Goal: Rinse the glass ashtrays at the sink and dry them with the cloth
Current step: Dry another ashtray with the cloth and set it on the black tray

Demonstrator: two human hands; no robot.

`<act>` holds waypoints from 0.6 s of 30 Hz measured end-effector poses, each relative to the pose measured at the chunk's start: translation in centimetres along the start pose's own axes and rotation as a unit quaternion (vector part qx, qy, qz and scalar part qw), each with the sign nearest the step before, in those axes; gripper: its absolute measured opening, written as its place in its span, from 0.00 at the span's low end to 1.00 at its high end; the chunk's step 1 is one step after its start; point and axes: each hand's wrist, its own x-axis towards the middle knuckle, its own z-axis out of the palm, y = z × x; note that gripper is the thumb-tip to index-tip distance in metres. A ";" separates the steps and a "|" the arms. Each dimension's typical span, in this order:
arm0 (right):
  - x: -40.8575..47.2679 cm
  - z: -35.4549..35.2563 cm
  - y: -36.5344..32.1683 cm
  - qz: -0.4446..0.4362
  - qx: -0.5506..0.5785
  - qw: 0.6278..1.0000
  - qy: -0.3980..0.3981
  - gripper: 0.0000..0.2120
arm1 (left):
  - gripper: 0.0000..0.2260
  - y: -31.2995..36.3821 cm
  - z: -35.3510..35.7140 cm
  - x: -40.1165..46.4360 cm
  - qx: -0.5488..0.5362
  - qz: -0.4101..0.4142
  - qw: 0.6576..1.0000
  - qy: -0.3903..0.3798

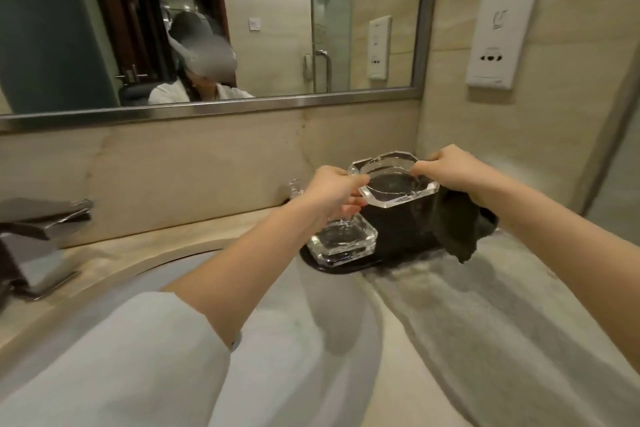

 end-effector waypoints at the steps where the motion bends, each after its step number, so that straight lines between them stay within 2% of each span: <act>1: 1.2 -0.1 0.6 0.011 0.003 1.000 -0.008 0.15 | 0.25 -0.2 0.7 1.3 0.045 0.022 0.999 0.013; 4: 4.7 -0.1 2.4 0.032 0.016 0.999 -0.029 0.15 | 0.33 -1.0 1.8 4.7 0.161 0.089 0.983 0.016; 8: 8.9 0.8 4.4 0.046 -0.001 0.997 -0.057 0.13 | 0.41 -1.2 1.9 9.1 0.240 0.096 0.965 -0.040; 10: 10.9 1.6 5.2 0.050 -0.005 0.996 -0.071 0.13 | 0.40 -1.1 2.0 11.4 0.349 0.098 0.931 -0.035; 13: 13.5 3.0 6.0 0.054 -0.008 0.994 -0.094 0.14 | 0.37 -1.4 2.2 14.0 0.504 0.107 0.857 0.015; 18: 16.1 4.8 6.9 0.070 -0.035 0.986 -0.146 0.13 | 0.37 -2.5 2.1 16.3 0.580 0.080 0.810 -0.011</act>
